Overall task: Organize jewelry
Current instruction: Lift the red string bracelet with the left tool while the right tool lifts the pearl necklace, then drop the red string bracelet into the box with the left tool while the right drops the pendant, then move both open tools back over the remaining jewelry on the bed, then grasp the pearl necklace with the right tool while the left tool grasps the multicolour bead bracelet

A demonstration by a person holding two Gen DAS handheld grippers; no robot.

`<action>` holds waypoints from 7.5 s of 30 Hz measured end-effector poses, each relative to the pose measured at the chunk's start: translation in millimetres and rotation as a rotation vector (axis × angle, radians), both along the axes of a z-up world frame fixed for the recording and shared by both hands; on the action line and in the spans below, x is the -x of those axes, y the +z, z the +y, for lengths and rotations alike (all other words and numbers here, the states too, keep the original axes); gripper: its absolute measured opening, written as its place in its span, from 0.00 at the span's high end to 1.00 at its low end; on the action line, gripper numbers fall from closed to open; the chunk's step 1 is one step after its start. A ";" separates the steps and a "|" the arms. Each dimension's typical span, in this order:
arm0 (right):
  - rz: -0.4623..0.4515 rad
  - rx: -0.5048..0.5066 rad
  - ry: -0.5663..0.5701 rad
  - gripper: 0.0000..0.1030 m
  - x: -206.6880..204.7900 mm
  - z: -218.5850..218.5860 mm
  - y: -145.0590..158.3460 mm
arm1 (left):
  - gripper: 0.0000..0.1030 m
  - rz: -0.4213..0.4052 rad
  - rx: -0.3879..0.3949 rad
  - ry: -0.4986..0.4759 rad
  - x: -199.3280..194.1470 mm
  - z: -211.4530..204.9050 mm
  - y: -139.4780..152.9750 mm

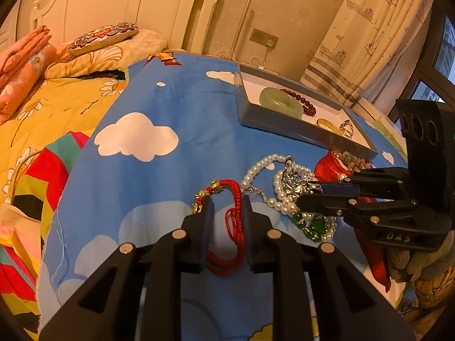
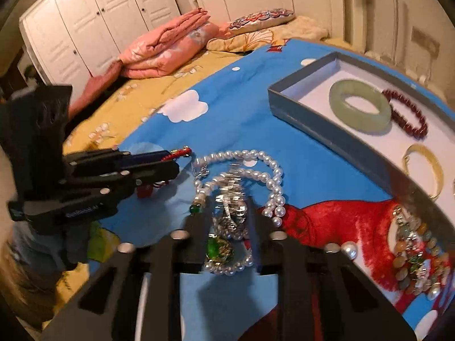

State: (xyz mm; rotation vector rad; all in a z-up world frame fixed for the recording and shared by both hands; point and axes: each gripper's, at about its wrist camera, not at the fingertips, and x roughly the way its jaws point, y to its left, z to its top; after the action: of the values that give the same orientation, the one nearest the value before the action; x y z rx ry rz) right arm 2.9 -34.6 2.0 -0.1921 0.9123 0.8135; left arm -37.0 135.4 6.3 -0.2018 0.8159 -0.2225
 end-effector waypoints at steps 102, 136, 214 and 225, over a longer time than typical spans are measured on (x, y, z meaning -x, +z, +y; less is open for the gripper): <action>-0.248 0.002 -0.383 0.64 -66.3 -218.1 67.9 | 0.05 -0.154 -0.181 0.078 -48.0 -85.8 97.4; 0.068 -0.076 -0.078 0.64 12.4 -73.7 4.1 | 0.02 -0.032 -0.200 0.139 41.3 -31.9 9.1; -0.105 -0.218 -0.510 0.92 70.9 -305.3 17.1 | 0.63 0.042 -0.136 -0.290 -86.8 -220.2 9.9; -0.104 -0.220 -0.515 0.92 71.0 -305.9 17.3 | 0.91 -0.046 -0.137 -0.309 -67.0 -229.8 27.3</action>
State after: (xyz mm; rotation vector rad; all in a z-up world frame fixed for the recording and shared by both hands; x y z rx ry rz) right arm -68.2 -340.5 19.3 0.1873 0.7220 0.4142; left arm 30.0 -94.5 33.7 0.0597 0.8110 -0.4580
